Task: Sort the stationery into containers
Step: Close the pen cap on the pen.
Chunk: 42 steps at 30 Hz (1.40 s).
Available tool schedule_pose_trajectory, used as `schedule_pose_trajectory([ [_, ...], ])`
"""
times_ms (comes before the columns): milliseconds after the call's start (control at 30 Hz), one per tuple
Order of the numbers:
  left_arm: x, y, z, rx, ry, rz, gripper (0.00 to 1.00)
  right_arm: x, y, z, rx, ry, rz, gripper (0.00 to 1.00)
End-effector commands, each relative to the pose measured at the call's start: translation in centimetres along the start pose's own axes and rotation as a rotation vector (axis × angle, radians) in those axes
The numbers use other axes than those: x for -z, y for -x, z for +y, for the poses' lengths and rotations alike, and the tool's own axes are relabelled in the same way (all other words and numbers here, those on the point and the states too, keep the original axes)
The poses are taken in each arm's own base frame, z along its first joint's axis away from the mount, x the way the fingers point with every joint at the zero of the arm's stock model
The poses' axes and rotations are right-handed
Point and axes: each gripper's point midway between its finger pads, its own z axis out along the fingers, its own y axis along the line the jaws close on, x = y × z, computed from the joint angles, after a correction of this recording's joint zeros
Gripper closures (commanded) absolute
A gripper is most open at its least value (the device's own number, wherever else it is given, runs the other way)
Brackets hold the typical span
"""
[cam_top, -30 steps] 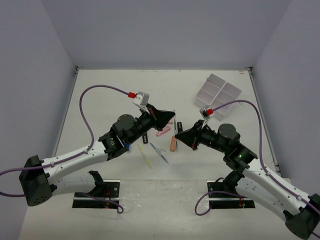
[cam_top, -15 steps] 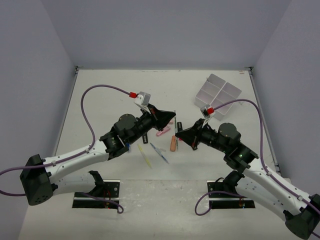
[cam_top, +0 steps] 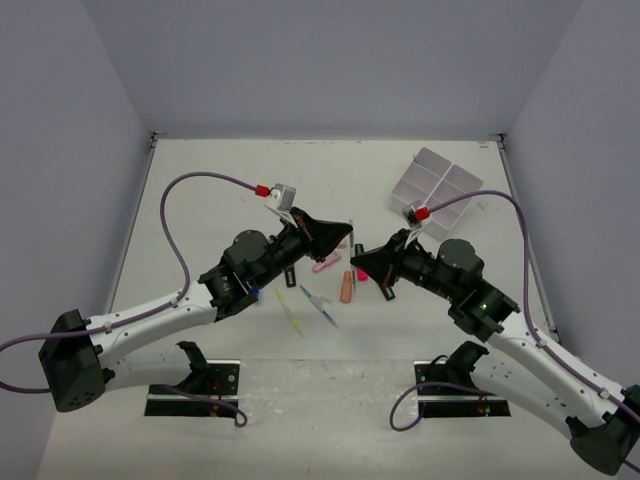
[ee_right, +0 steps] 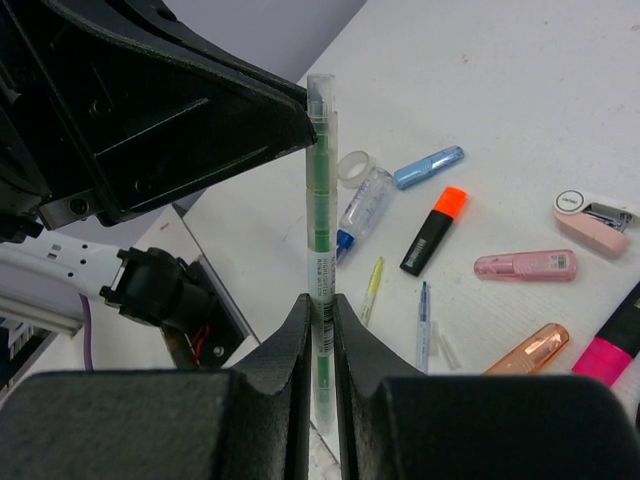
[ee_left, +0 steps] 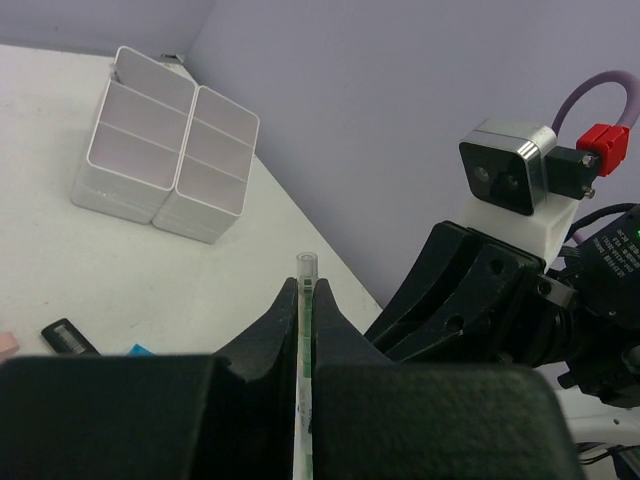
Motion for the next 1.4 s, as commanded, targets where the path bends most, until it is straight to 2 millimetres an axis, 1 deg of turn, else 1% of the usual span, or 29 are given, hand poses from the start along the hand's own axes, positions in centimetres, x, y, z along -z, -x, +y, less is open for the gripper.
schedule_pose_trajectory([
  [0,0.6,-1.0,0.3,-0.032,0.005,0.049,0.98,0.5,7.2,3.4,0.109,0.071,-0.207,1.0],
  [100,0.9,-0.4,0.5,-0.068,0.032,0.05,0.81,0.4,6.9,4.2,0.159,0.118,-0.181,1.0],
  [233,1.1,1.6,0.0,-0.091,0.053,0.008,0.62,-0.2,5.2,4.2,0.142,0.161,-0.127,1.0],
  [300,1.0,2.3,-0.5,-0.108,0.045,0.0,0.61,-0.4,4.6,4.2,0.136,0.174,-0.109,1.0],
  [367,0.8,2.7,-0.8,-0.115,0.041,-0.004,0.63,-0.5,4.2,4.2,0.13,0.183,-0.1,1.0],
  [433,0.8,3.1,-1.3,-0.117,0.026,-0.016,0.75,-0.5,3.7,4.3,0.127,0.198,-0.087,1.0],
  [467,0.8,3.2,-1.6,-0.122,0.009,-0.015,0.87,-0.5,3.4,4.4,0.128,0.207,-0.08,1.0],
  [500,0.8,3.2,-1.9,-0.126,-0.008,-0.016,0.94,-0.5,3.3,4.4,0.129,0.215,-0.077,1.0],
  [567,0.9,3.2,-2.6,-0.134,-0.047,-0.012,0.99,-0.6,3.2,4.7,0.137,0.231,-0.076,1.0],
  [633,1.1,3.3,-3.5,-0.14,-0.096,-0.014,1.0,-0.7,3.1,5.0,0.148,0.252,-0.065,1.0],
  [733,1.7,3.9,-4.4,-0.145,-0.137,-0.034,1.0,-1.1,2.8,5.0,0.151,0.267,-0.044,0.82],
  [800,1.9,4.1,-5.0,-0.15,-0.164,-0.034,1.0,-1.4,2.9,5.1,0.152,0.273,-0.047,0.79],
  [900,2.4,4.6,-6.0,-0.167,-0.203,-0.043,1.0,-1.9,2.9,5.2,0.151,0.283,-0.033,0.77],
  [967,2.6,4.8,-6.3,-0.172,-0.215,-0.048,1.0,-2.1,3.0,5.3,0.155,0.291,-0.032,0.79],
  [1067,2.6,5.0,-6.4,-0.179,-0.218,-0.052,1.0,-2.1,3.2,5.7,0.158,0.308,-0.036,0.99],
  [1133,2.4,5.1,-6.3,-0.187,-0.205,-0.047,0.89,-2.0,3.4,5.9,0.16,0.312,-0.038,1.0],
  [1167,2.2,5.1,-6.2,-0.194,-0.193,-0.038,0.72,-2.0,3.5,5.9,0.163,0.312,-0.039,1.0],
  [1233,1.9,4.9,-5.7,-0.212,-0.165,-0.02,0.35,-2.0,3.3,5.8,0.167,0.307,-0.035,1.0],
  [1267,1.8,5.3,-5.7,-0.222,-0.157,-0.032,0.17,-2.0,3.2,5.7,0.169,0.304,-0.032,1.0],
  [1333,1.9,6.2,-5.8,-0.241,-0.14,-0.05,0.16,-2.1,2.8,5.5,0.167,0.305,-0.018,1.0],
  [1367,1.9,6.2,-5.7,-0.241,-0.137,-0.049,0.16,-2.0,2.8,5.7,0.17,0.314,-0.018,1.0],
])
